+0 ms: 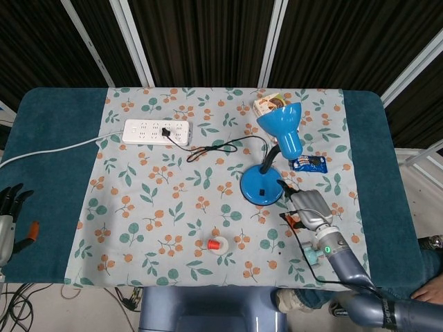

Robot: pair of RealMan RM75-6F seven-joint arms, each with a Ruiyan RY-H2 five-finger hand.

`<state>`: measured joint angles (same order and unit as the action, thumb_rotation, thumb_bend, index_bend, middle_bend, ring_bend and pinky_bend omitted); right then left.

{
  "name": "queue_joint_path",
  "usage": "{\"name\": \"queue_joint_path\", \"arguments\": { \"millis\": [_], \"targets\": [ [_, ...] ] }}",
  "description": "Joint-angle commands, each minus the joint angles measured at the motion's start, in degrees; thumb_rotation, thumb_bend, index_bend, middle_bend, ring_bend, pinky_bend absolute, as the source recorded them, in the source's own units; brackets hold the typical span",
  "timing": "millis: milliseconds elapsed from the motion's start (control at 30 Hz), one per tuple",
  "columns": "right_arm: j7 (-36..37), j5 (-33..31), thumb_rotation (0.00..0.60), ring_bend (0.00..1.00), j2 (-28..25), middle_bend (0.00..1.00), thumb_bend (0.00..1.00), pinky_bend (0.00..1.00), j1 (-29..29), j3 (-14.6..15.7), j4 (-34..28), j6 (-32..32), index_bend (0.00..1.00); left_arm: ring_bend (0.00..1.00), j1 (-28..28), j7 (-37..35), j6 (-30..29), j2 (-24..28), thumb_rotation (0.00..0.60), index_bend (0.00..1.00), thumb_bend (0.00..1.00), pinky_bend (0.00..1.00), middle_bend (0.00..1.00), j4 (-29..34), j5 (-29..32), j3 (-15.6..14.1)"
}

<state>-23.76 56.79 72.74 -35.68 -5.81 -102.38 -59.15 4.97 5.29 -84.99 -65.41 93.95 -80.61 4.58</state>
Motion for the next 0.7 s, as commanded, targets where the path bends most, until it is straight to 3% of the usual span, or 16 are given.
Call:
{"name": "queue_joint_path", "arguments": {
  "millis": [33,100,133,433,700],
  "targets": [
    [-1.4,2.1,0.600,0.17,-5.2,0.09,0.28,0.73,3.8,2.7,-4.9,-4.0,0.00,0.04,0.0,0.1,0.0,0.0,0.600,0.16,0.42,0.16,0.05,0.0,0.1,0.0],
    [-0.5,4.3,0.600,0.15,-7.2,0.07,0.27,0.16,5.9,3.9,-5.9,-6.6,0.00,0.04,0.0,0.2,-0.1,-0.1,0.600,0.16,0.42,0.16,0.05,0.1,0.1,0.0],
    [-0.2,4.8,0.600,0.13,-7.6,0.06,0.26,0.04,6.4,4.1,-6.0,-7.2,0.00,0.04,0.0,0.3,-0.1,-0.1,0.600,0.16,0.42,0.16,0.05,0.1,0.1,0.0],
    [9.5,18.8,0.600,0.06,-11.1,0.03,0.21,0.00,18.4,10.8,-0.2,-20.4,0.00,0.04,-0.1,1.1,-0.5,-0.4,0.600,0.17,0.42,0.16,0.05,0.2,0.2,0.2],
    [13.0,24.3,0.600,0.05,-8.2,0.03,0.21,0.00,26.0,10.5,10.0,-32.6,0.00,0.04,-0.2,1.8,-0.9,-0.7,0.600,0.17,0.42,0.16,0.05,0.2,-0.1,0.1]
  ]
}}
